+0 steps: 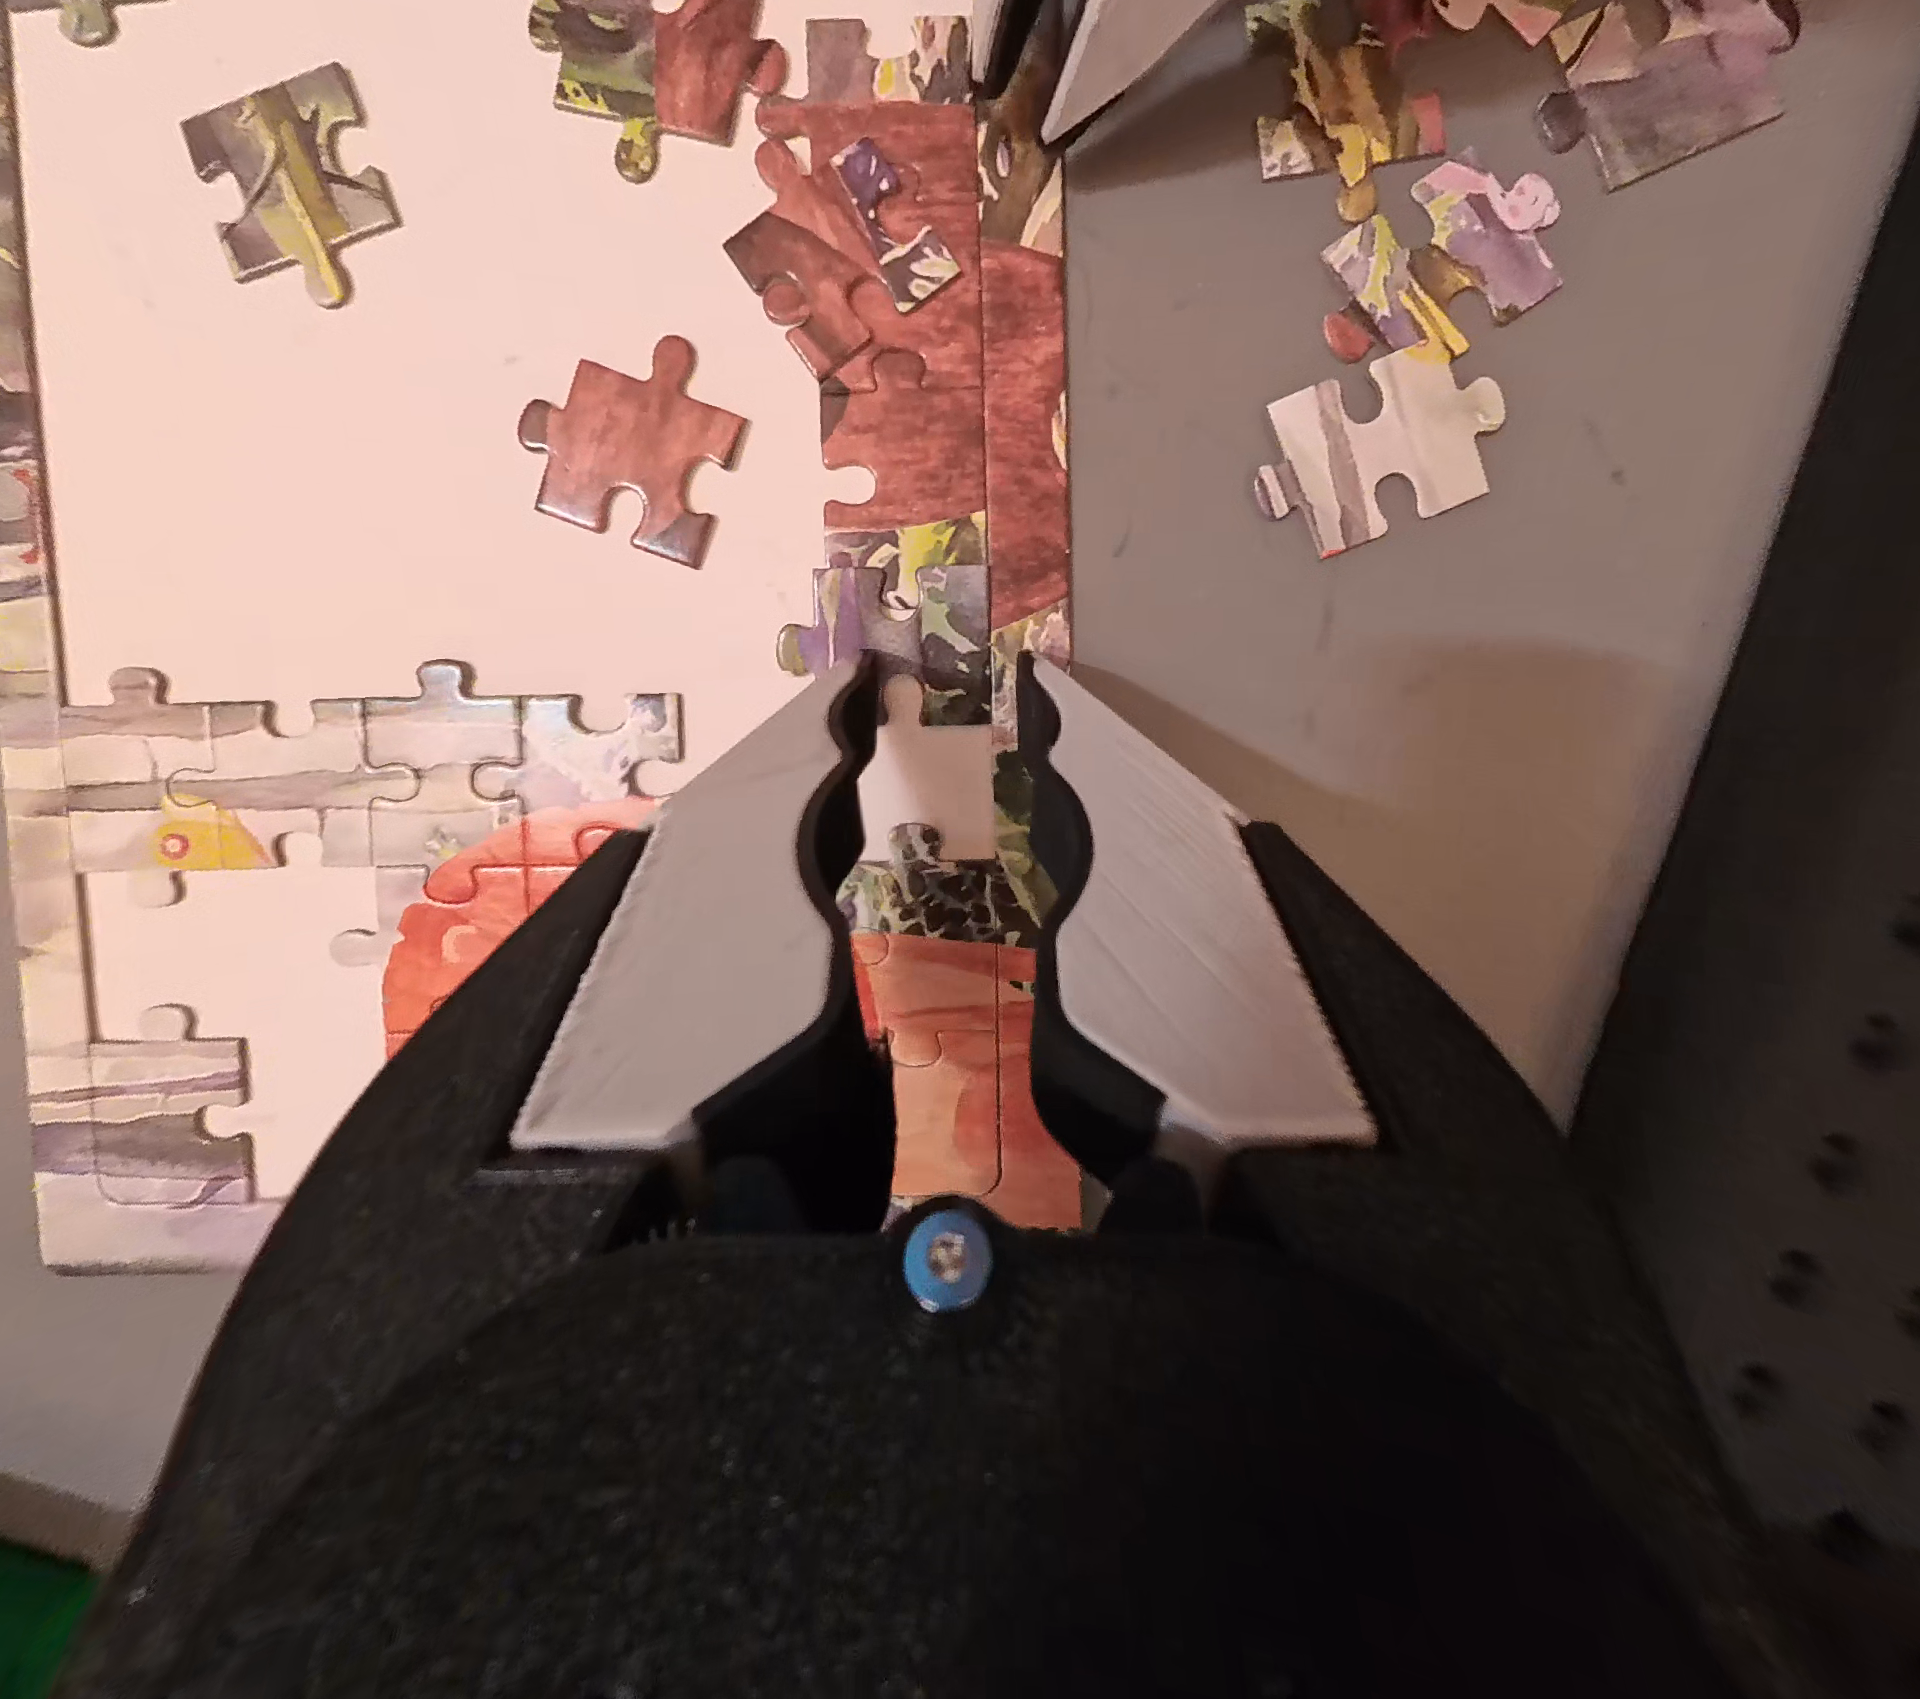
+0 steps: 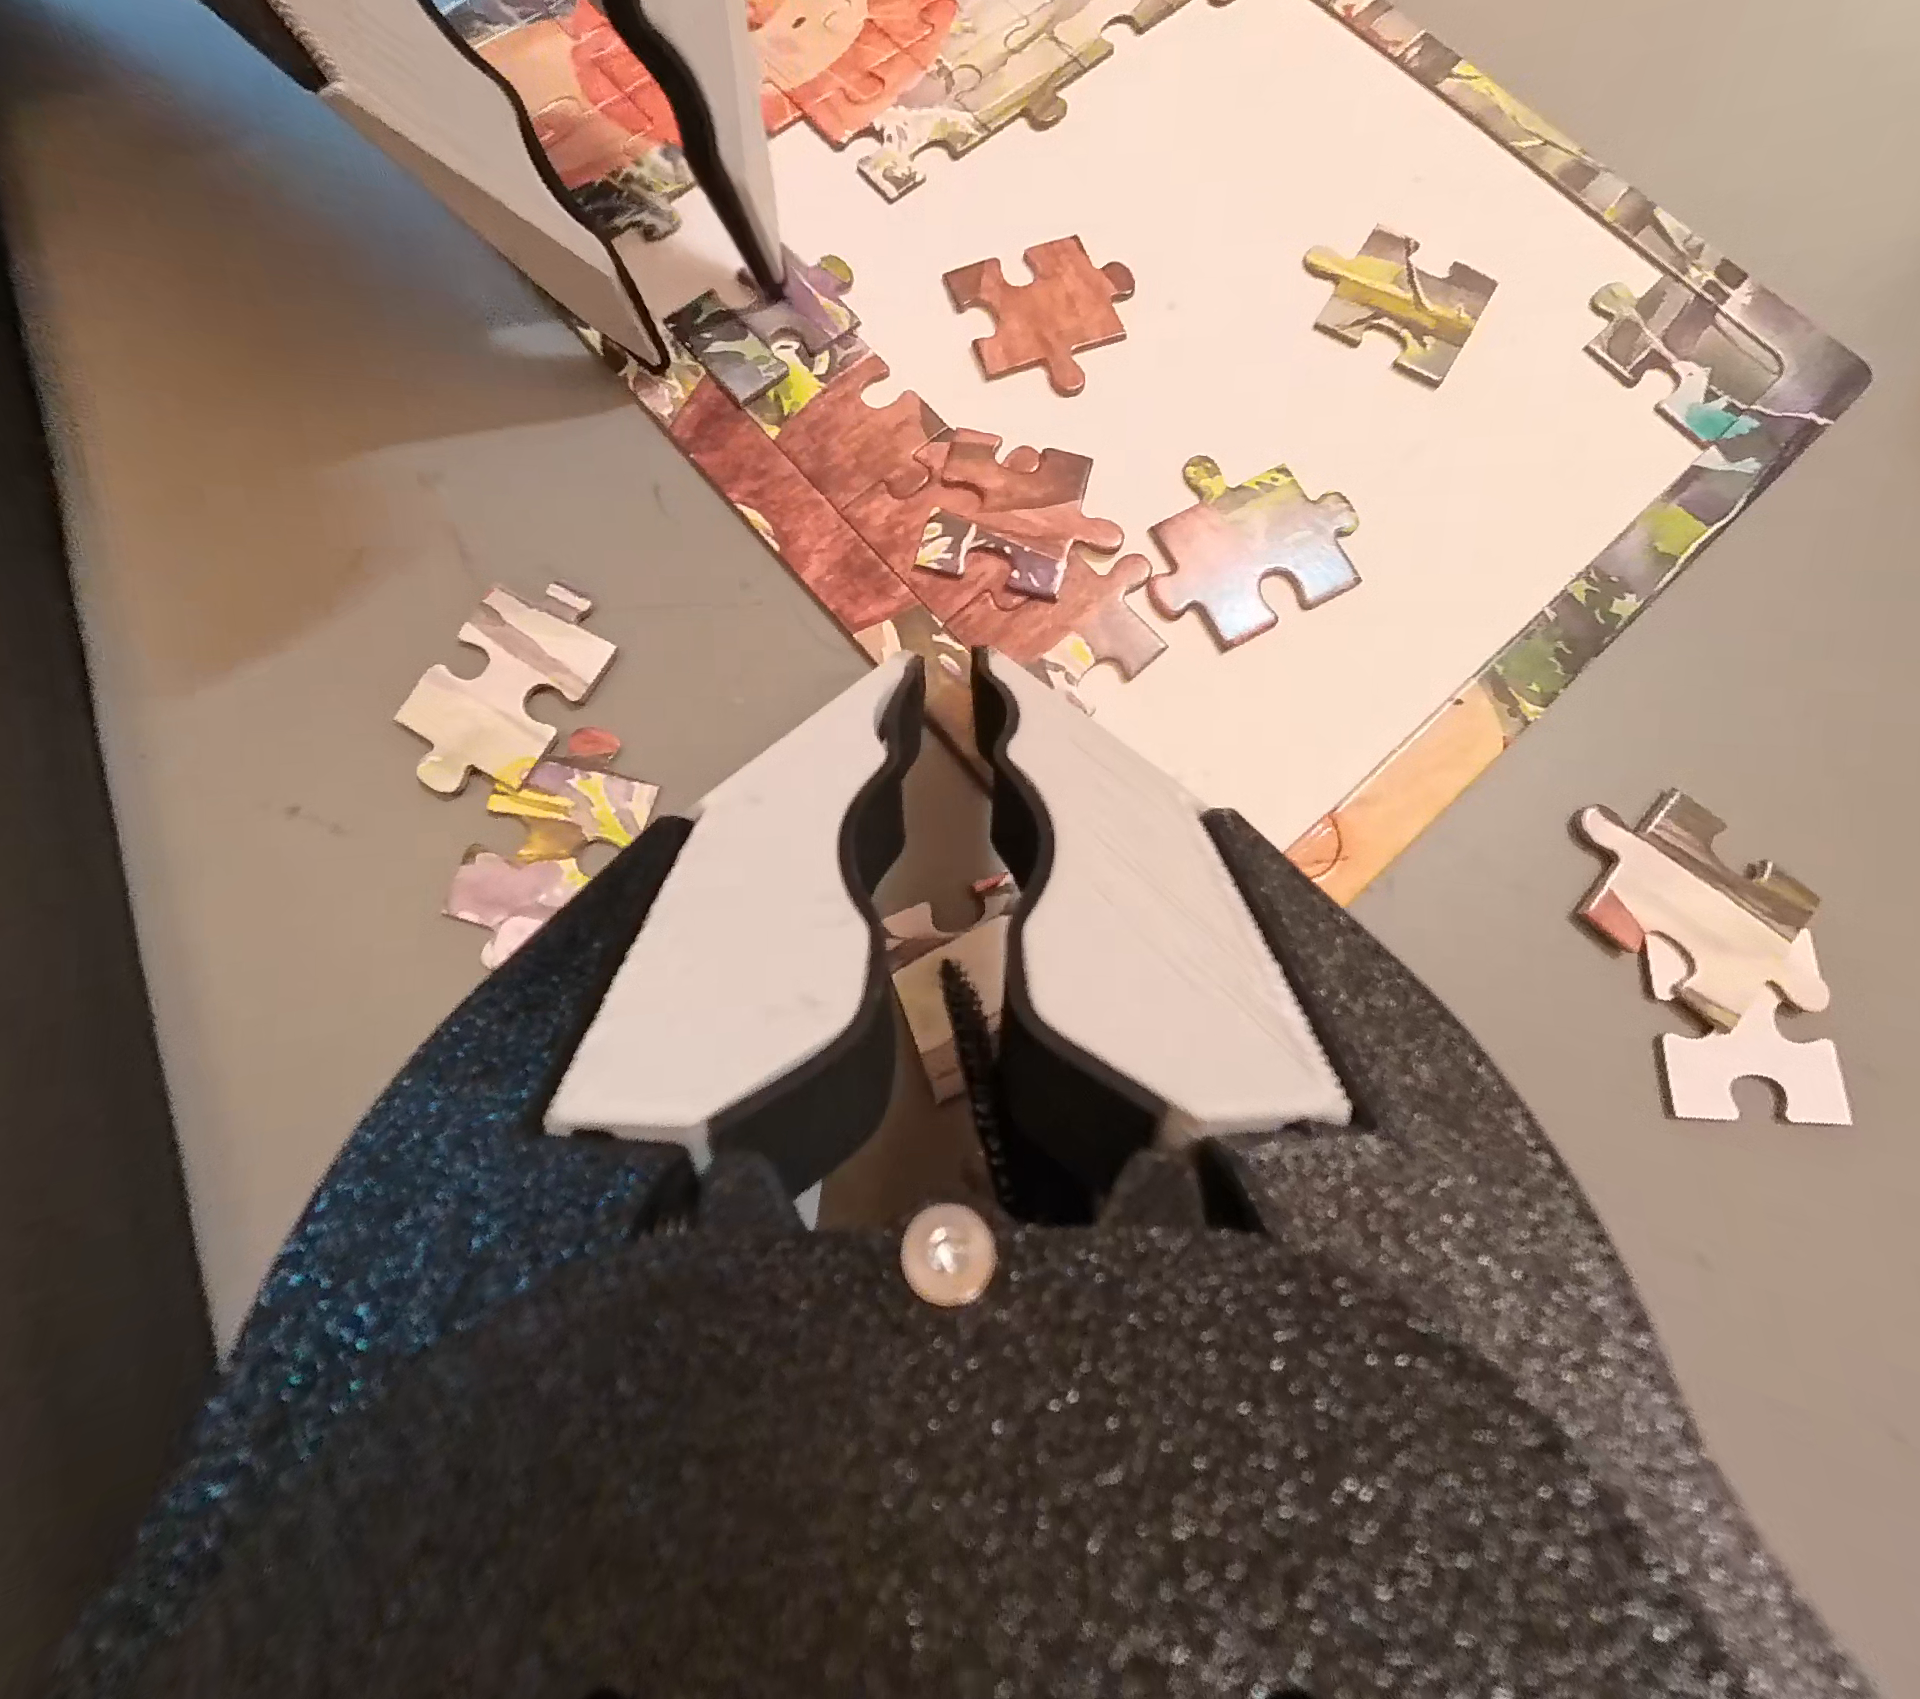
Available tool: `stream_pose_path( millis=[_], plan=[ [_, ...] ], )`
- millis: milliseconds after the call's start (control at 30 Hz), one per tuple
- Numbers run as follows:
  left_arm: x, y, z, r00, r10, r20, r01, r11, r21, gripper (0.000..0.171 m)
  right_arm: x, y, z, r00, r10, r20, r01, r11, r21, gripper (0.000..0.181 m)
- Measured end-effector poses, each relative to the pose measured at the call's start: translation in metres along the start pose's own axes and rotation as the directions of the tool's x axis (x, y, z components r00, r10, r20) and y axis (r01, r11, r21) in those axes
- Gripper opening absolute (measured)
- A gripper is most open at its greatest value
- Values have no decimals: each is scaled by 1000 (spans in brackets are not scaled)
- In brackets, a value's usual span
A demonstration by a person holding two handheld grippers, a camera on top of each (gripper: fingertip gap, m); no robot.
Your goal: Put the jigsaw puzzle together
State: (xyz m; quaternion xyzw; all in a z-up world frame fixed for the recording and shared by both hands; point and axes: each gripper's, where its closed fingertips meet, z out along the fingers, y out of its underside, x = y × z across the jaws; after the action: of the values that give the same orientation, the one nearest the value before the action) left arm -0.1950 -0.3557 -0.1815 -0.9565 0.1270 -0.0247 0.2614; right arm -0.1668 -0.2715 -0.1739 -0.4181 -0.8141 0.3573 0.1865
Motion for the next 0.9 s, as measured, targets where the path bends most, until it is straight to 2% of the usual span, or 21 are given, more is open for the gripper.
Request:
stream_pose_path(
  millis=[100,167,233,333,400,433,567,900],
  plan=[
    [-2,0,-4,1000,-13,27,13,1000,2,33,-5,-11,0,999,27,44,-29,998,47,9],
    [-2,0,-10,997,-80,8,80,996,28,36,-15,-33,4,987,72,144,-86,992,93,11],
    [0,0,-17,991,-132,-2,132,989,72,23,-27,-43,16,958,121,259,-128,992,11,23],
    [0,4,-20,981,-189,36,183,975,125,14,-25,-56,40,951,81,299,-67,996,-56,29],
    [3,6,-16,978,-204,52,195,971,140,6,-38,-61,46,897,102,431,-67,993,-96,55],
    [4,6,-13,976,-210,64,199,970,139,5,-44,-62,46,878,84,471,-43,994,-96,57],
    [9,4,-3,973,-213,92,198,968,152,2,-43,-57,49,910,-49,411,75,996,-47,60],
    [10,2,-1,971,-212,109,190,964,186,0,-48,-49,57,902,-40,429,76,995,-66,59]
  ],
)
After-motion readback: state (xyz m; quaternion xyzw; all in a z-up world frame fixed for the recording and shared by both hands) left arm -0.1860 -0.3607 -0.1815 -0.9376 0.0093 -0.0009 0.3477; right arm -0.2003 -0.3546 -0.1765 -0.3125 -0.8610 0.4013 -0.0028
